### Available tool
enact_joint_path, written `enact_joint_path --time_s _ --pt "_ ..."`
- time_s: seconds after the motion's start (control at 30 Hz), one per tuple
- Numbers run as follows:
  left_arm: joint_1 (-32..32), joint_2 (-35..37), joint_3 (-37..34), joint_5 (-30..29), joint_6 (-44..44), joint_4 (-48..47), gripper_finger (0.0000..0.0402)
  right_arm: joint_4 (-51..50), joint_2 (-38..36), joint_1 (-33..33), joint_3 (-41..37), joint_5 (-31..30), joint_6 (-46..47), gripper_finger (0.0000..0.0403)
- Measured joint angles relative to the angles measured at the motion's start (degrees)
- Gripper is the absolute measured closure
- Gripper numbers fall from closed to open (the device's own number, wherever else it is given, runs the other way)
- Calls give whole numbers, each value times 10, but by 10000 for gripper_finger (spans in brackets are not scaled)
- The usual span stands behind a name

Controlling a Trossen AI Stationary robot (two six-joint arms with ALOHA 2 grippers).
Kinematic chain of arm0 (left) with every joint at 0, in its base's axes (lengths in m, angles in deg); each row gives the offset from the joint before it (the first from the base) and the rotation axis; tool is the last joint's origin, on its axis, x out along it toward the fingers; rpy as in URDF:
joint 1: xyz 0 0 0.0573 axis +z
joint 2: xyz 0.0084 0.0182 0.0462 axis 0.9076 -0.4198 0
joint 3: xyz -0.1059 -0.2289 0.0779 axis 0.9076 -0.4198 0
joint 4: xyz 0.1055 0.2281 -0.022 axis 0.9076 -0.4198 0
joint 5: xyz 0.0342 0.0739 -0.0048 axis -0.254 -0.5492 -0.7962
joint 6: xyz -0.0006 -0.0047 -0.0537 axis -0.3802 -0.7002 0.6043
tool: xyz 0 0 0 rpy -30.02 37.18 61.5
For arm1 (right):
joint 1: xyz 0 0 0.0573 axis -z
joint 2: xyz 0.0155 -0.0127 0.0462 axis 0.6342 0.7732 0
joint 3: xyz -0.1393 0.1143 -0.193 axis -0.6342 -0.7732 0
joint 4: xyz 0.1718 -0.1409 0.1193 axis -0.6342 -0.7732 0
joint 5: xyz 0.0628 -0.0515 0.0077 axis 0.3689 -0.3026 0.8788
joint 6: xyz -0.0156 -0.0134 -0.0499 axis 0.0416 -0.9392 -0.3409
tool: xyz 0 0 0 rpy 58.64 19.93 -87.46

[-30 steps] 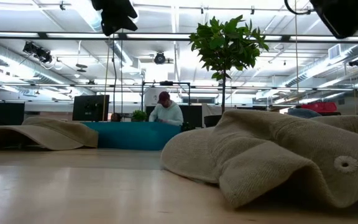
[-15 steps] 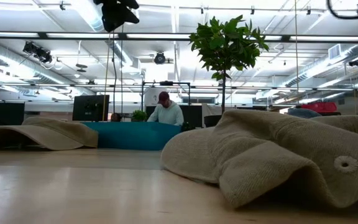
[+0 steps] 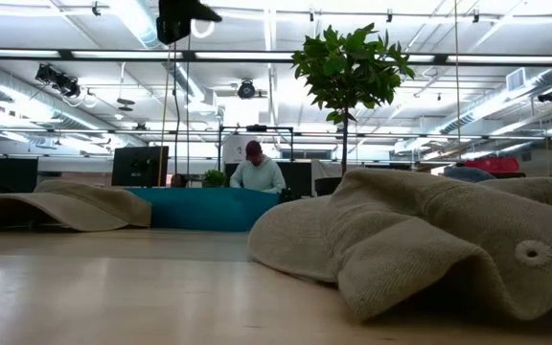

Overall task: Pick & Place hat
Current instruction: Put the bottom brown cap into the blue bin

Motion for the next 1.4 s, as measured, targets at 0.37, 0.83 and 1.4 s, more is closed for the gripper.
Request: enact_joint_path --time_s 0.37,0.83,1.4 --pt "-58 0 0 -39 75 118 236 -10 2 6 -11 -110 -51 127" --pt "-126 0 0 -114 75 135 236 -39 2 17 -11 -131 -88 127" --pt "-130 0 0 -120 59 136 236 -4 25 93 -20 -65 -130 216"
